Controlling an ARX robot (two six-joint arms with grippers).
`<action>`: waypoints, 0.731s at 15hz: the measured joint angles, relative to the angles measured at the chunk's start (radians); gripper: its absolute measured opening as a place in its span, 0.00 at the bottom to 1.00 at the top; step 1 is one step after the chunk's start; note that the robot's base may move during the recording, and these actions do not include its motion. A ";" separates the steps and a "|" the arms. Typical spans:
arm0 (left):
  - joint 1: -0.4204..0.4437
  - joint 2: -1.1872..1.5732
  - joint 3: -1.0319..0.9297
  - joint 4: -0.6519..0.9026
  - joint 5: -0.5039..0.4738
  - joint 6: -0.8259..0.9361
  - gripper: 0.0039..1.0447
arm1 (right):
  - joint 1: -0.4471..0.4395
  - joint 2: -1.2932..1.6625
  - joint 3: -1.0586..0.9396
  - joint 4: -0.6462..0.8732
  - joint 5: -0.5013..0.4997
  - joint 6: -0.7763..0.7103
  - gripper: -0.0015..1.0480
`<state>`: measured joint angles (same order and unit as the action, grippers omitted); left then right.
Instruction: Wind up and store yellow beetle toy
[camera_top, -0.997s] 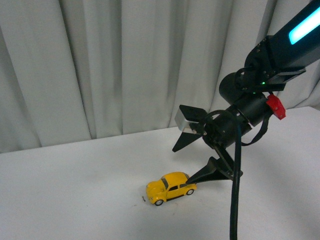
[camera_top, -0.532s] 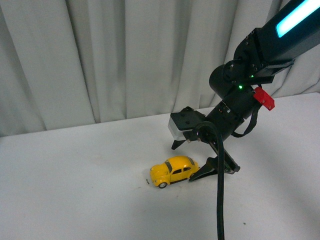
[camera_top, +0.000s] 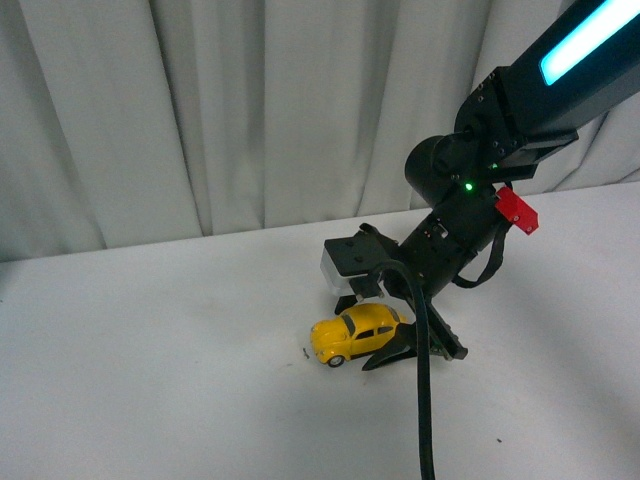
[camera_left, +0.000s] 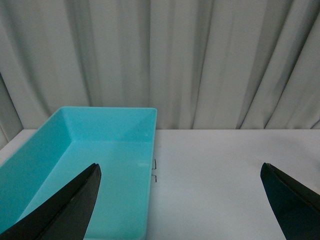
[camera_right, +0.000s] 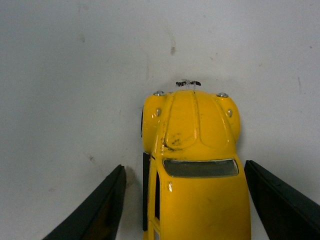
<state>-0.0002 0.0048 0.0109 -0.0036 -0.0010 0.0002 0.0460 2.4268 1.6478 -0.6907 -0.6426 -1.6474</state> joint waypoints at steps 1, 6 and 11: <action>0.000 0.000 0.000 0.000 0.000 0.000 0.94 | 0.000 0.000 0.000 -0.003 0.003 0.002 0.65; 0.000 0.000 0.000 0.000 0.000 0.000 0.94 | 0.000 -0.001 0.014 -0.015 0.008 0.037 0.40; 0.000 0.000 0.000 0.000 0.000 0.000 0.94 | 0.040 0.000 0.013 0.035 -0.029 0.190 0.40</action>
<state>-0.0002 0.0048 0.0109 -0.0032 -0.0010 0.0002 0.0860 2.4264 1.6611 -0.6552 -0.6720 -1.4578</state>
